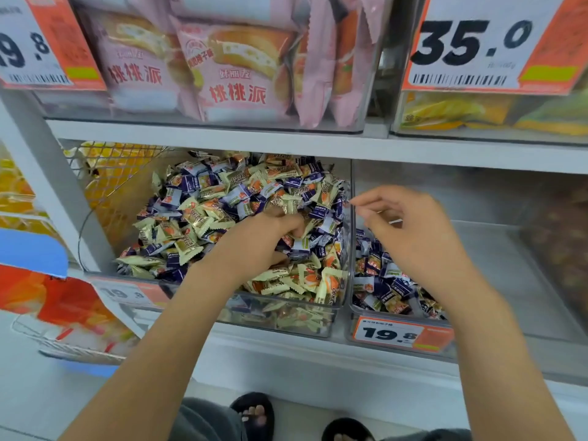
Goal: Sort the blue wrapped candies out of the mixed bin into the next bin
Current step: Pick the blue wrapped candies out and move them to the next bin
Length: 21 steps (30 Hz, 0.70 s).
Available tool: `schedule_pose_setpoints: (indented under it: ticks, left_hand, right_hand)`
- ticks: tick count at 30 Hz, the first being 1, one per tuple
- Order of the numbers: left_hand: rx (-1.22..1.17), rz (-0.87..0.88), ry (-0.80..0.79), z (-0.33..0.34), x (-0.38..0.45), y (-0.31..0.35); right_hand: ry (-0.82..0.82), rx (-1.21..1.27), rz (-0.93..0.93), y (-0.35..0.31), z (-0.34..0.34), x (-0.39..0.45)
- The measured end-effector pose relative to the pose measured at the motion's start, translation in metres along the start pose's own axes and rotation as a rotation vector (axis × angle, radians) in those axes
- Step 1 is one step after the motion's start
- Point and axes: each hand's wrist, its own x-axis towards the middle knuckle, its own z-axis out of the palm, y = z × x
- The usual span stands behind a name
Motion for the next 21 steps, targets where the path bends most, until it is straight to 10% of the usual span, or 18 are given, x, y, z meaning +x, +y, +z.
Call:
schedule_pose_setpoints:
  ticks: [11,21]
  left_hand:
    - [-0.111,-0.056,-0.13,0.009,0.019,-0.002]
    - [-0.596,-0.151,0.248,-0.02,0.002,0.012]
  right_hand:
    - [-0.021,0.002,0.018,-0.002,0.0,-0.01]
    - [0.017,0.04,0.005,-0.004,0.0,-0.011]
